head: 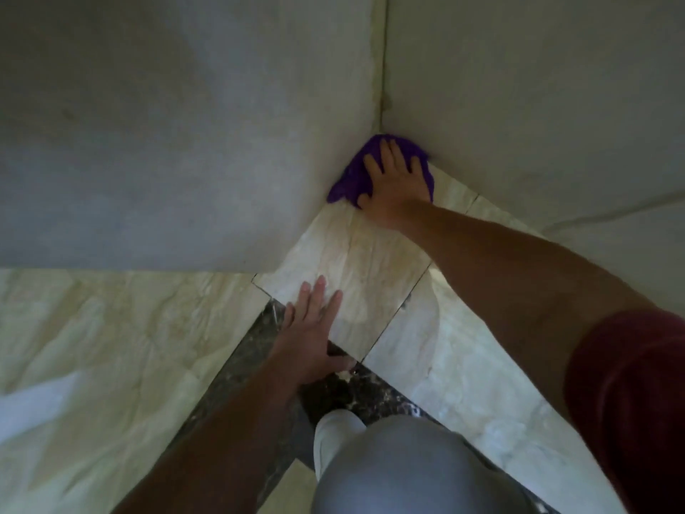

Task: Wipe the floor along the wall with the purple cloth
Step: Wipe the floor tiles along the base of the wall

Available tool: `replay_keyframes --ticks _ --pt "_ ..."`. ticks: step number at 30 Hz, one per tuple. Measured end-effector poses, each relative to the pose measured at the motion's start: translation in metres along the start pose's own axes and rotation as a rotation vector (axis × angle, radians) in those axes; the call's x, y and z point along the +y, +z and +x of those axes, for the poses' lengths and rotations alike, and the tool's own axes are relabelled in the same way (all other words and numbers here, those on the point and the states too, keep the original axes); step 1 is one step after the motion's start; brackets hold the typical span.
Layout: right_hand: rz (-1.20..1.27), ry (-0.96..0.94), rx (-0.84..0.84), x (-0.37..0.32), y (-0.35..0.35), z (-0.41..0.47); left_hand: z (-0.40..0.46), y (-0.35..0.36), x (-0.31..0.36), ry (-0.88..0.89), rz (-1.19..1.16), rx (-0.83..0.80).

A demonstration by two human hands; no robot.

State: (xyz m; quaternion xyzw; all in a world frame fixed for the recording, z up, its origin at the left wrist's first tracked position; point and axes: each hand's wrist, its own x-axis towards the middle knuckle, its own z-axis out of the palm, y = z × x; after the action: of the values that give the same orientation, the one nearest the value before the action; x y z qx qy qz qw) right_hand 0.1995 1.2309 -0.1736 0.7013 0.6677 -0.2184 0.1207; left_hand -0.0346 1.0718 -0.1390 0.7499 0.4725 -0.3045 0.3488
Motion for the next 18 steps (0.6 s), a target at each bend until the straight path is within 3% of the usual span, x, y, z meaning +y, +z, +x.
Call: replay_keyframes --ticks 5,8,10,15,18 --pt "0.047 -0.006 -0.137 0.007 -0.036 -0.008 -0.004 -0.027 0.01 -0.068 -0.065 0.01" --pt "0.028 -0.023 -0.205 0.005 -0.044 -0.005 -0.012 -0.008 -0.011 -0.156 -0.004 0.062" --pt "0.056 0.007 -0.135 0.005 -0.034 0.0 -0.013 0.019 -0.029 -0.152 0.058 0.135" --pt "0.154 0.074 0.226 -0.027 0.018 -0.012 -0.003 0.04 -0.045 -0.066 -0.006 0.268" --pt "0.174 0.063 0.267 -0.072 0.044 -0.044 -0.017 0.055 -0.071 -0.066 0.131 0.481"
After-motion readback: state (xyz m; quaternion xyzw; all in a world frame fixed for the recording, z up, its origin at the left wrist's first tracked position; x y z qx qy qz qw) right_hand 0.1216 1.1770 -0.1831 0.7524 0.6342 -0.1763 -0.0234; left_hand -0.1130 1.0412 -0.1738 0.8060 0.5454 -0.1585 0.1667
